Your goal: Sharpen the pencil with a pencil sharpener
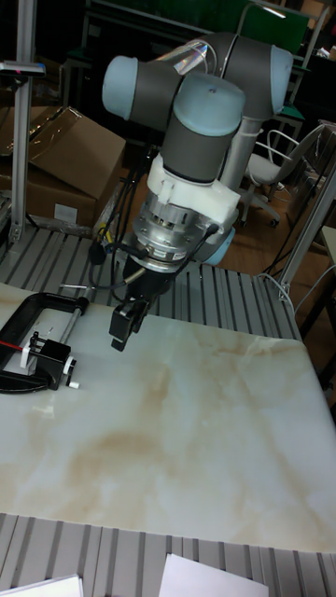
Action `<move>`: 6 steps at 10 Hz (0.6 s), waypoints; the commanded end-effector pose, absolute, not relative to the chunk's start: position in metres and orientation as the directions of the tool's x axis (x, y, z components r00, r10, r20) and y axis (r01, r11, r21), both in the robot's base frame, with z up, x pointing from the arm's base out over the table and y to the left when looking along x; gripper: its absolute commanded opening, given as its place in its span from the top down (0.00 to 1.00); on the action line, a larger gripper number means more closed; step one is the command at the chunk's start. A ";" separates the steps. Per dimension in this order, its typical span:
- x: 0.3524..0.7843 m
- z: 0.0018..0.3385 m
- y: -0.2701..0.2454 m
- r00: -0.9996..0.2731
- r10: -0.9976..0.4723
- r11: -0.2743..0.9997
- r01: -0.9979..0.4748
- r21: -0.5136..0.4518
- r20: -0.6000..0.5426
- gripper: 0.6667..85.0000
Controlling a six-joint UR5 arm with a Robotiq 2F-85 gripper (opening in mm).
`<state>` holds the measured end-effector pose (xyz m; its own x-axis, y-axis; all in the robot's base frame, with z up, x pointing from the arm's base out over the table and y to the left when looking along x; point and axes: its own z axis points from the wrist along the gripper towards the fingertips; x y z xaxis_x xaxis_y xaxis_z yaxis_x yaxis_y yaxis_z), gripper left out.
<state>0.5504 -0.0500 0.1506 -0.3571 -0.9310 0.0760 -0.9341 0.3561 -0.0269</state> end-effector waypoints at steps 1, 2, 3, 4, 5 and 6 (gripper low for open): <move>0.565 0.141 -0.057 -0.254 -0.965 0.251 -0.967 -0.046 0.070 0.37; 0.566 0.129 -0.071 -0.255 -0.964 0.252 -0.966 -0.050 0.078 0.37; 0.560 0.110 -0.082 -0.276 -0.960 0.275 -0.961 -0.036 0.055 0.37; 0.558 0.105 -0.086 -0.284 -0.958 0.282 -0.959 -0.033 0.049 0.37; 0.555 0.104 -0.085 -0.292 -0.955 0.292 -0.956 -0.022 0.047 0.37; 0.546 0.105 -0.084 -0.313 -0.948 0.314 -0.949 0.010 0.056 0.37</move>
